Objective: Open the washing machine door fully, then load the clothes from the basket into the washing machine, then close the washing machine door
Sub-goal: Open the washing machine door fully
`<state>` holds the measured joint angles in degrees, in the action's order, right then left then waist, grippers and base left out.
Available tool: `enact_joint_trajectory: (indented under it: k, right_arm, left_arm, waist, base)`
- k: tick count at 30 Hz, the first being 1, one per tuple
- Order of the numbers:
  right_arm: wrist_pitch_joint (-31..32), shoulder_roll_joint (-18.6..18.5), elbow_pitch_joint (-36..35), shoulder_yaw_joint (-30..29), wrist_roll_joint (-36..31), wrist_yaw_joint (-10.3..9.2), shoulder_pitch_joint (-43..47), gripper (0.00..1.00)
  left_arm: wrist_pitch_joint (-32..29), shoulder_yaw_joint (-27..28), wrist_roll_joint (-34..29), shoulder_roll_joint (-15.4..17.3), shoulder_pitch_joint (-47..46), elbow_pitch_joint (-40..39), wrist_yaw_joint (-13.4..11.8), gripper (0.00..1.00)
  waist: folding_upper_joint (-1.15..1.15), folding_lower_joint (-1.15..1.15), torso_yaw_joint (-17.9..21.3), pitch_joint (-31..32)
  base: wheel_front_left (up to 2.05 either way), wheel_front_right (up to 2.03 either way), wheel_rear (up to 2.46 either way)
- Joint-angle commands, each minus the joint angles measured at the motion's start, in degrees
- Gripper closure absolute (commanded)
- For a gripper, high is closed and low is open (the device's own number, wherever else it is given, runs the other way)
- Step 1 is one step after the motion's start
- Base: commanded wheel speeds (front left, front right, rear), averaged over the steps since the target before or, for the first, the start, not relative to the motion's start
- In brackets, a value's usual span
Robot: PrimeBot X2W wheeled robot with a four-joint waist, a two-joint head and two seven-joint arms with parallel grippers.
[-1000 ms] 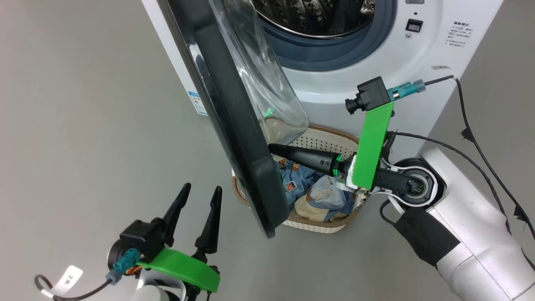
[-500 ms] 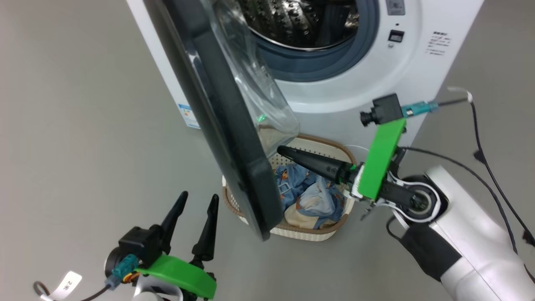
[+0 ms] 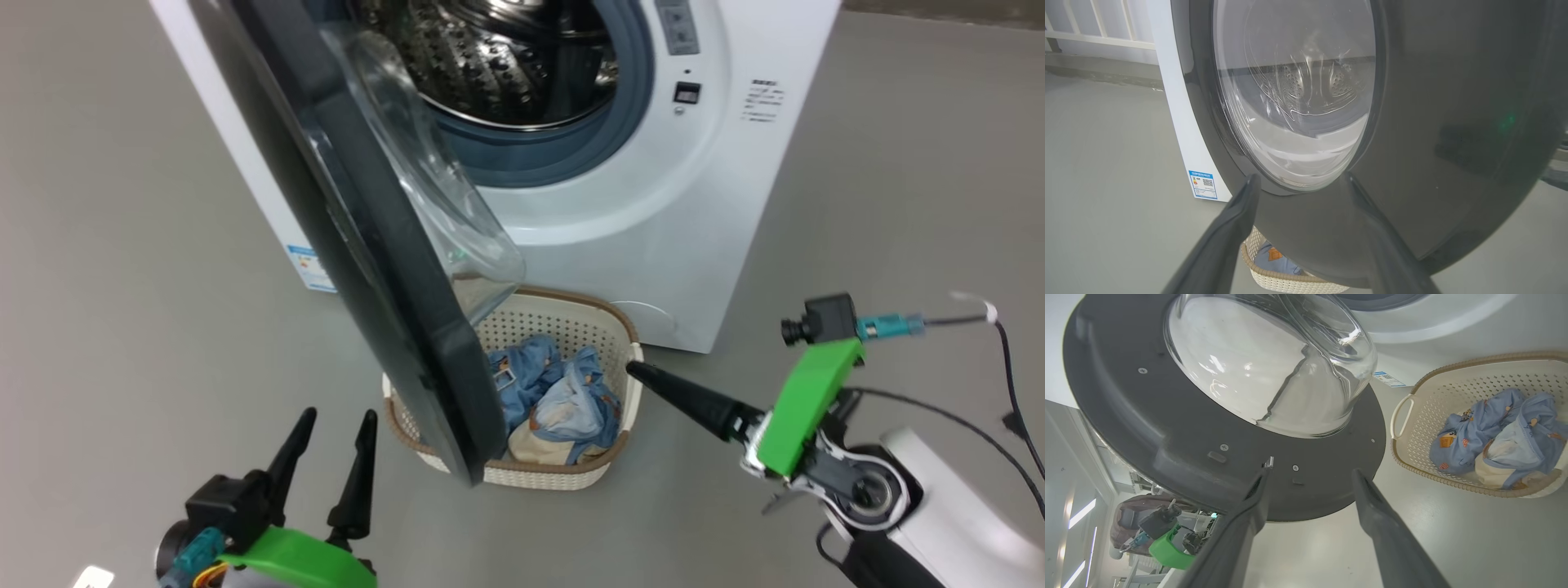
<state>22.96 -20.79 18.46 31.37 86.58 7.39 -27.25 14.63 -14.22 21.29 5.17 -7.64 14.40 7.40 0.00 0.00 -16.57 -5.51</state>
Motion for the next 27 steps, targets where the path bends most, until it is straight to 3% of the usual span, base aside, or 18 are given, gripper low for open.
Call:
enact_joint_trajectory:
  k: [1,19,27]
  right_arm:
    - [-0.91,-0.46,-1.89,0.23,0.21,0.1,0.96,0.0]
    - [-11.22,-9.28,1.06,0.18,-1.6,0.1,11.09,0.0]
    - [-18.69,-12.77,1.8,1.19,-5.69,0.1,12.99,0.0]
  left_arm:
    - [0.37,2.3,-0.86,1.41,-0.43,-1.5,0.09,0.0]
    - [0.37,6.11,-1.25,1.89,2.46,-2.35,0.09,0.0]
    - [0.37,7.64,-1.32,2.19,3.54,-2.57,0.09,0.0]
  waist:
    - [0.0,0.0,1.22,0.64]
    - [0.0,0.0,6.69,2.32]
    - [0.0,0.0,8.48,2.69]
  base:
    - [0.0,0.0,0.0]
    - [0.0,0.0,0.0]
    - [0.0,0.0,0.0]
